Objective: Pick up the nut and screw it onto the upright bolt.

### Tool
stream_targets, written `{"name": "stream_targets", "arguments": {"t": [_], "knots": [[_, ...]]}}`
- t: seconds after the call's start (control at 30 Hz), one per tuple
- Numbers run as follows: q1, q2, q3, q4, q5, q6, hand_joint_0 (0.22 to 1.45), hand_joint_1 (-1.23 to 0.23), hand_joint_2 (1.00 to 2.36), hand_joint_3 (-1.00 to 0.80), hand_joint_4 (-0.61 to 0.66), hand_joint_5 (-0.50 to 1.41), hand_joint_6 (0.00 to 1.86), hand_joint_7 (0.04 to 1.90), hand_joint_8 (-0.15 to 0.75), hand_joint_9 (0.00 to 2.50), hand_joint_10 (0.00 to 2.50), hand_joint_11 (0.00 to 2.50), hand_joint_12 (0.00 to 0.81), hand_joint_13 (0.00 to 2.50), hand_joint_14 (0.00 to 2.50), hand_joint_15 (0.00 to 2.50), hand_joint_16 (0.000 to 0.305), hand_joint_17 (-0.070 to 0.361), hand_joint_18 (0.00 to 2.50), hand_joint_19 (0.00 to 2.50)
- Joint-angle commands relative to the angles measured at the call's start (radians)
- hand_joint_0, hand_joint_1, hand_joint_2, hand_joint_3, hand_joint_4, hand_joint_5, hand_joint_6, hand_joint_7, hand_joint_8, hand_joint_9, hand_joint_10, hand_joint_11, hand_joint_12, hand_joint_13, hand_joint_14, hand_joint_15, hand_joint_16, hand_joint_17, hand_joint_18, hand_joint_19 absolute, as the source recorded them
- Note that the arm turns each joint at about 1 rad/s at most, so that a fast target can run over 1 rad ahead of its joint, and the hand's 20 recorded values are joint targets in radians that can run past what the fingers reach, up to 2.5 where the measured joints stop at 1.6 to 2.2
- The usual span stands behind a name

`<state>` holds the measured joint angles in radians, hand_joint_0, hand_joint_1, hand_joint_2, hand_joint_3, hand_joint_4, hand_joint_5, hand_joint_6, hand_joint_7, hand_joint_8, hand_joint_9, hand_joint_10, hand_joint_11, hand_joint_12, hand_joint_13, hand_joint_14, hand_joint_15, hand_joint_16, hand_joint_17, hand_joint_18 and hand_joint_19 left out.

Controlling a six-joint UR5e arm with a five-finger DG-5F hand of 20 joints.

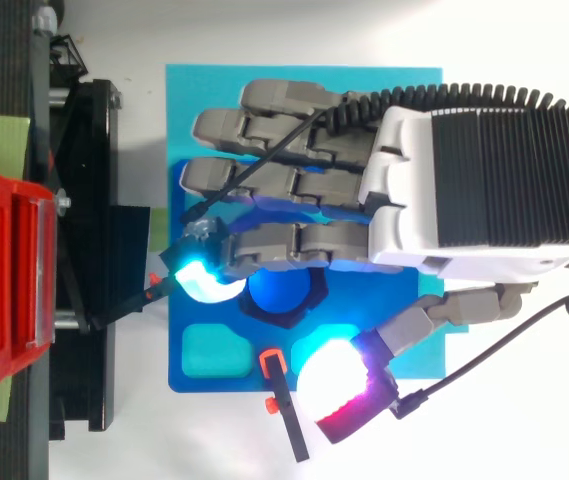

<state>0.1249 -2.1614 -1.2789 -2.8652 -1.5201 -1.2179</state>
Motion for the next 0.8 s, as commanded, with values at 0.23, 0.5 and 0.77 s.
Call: {"name": "stream_targets", "arguments": {"t": [0.23,0.5,0.77], "knots": [[-0.01,0.0,0.0,0.003,-0.018,-0.005,0.46,-0.19,1.0,-0.5,0.25,-0.08,0.5,0.98,0.259,0.53,0.0,0.0,0.364,0.11,0.0,0.0,0.047,0.106,0.0,0.0],[-0.028,0.0,0.0,0.014,-0.025,-0.078,0.49,-0.23,1.0,-0.5,0.18,0.03,0.5,1.21,0.256,0.95,0.0,0.0,0.332,0.42,0.0,0.0,0.038,0.085,0.01,0.0],[-0.05,0.002,0.0,0.001,-0.055,-0.088,0.51,-0.26,1.0,-0.5,0.09,0.09,0.5,1.27,0.219,1.31,0.0,0.0,0.287,0.67,0.0,0.0,0.031,0.069,0.36,0.0]]}}
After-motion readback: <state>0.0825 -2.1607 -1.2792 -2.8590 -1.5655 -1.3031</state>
